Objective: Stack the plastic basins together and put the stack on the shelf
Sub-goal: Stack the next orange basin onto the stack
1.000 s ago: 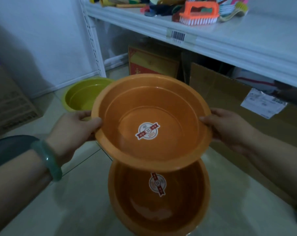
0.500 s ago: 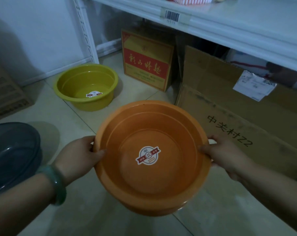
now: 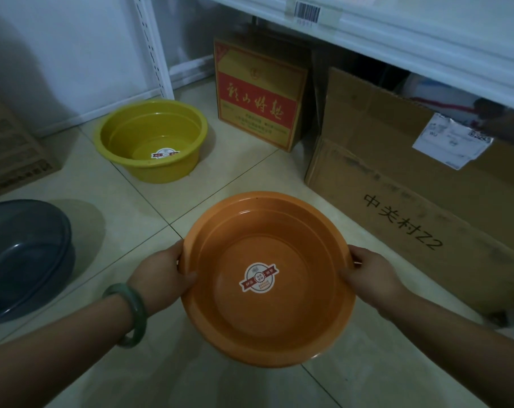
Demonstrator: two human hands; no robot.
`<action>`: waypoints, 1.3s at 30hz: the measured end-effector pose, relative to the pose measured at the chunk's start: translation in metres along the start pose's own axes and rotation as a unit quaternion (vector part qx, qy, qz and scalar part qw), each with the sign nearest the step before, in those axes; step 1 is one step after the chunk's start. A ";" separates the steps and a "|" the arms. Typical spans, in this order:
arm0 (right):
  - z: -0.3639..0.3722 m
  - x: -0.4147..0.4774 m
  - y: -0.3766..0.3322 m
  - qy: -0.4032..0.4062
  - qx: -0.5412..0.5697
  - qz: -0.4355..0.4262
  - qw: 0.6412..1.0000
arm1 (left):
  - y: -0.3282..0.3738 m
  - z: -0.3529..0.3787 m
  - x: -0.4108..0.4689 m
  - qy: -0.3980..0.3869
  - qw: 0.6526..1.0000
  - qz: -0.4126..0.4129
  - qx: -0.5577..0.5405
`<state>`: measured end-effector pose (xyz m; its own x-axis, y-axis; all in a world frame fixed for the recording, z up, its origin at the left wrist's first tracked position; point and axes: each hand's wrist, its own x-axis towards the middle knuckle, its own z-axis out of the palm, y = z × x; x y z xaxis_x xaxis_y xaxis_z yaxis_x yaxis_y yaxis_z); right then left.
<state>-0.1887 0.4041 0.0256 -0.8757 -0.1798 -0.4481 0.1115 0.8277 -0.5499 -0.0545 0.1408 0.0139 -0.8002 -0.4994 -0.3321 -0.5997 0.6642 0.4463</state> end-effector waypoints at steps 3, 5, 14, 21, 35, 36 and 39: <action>0.003 0.004 0.001 -0.025 0.014 0.018 0.999 | -0.002 0.003 0.005 -0.020 1.000 -0.007 -0.011; 0.005 0.008 0.002 -0.036 0.036 0.031 0.998 | -0.002 0.005 0.007 -0.028 0.999 -0.006 -0.024; 0.013 0.026 -0.007 -0.041 0.140 0.045 0.988 | -0.007 -0.002 0.016 0.009 0.999 -0.023 -0.041; 0.027 0.043 -0.025 -0.068 0.172 0.046 0.982 | -0.027 -0.017 0.027 0.011 0.996 -0.064 -0.053; 0.065 0.056 -0.068 -0.059 0.128 -0.029 0.990 | -0.062 -0.039 0.042 0.041 0.981 -0.140 -0.130; 0.067 0.058 -0.069 -0.051 0.118 -0.037 0.991 | -0.063 -0.039 0.044 0.041 0.979 -0.147 -0.136; 0.069 0.065 -0.077 -0.038 0.096 -0.049 0.993 | -0.066 -0.042 0.052 0.029 0.973 -0.164 -0.162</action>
<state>-0.2219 0.2923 -0.0096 -0.8499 -0.2997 -0.4335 0.1217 0.6887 -0.7148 -0.0564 0.0477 0.0025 -0.5596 -0.6910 -0.4575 -0.7824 0.2585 0.5666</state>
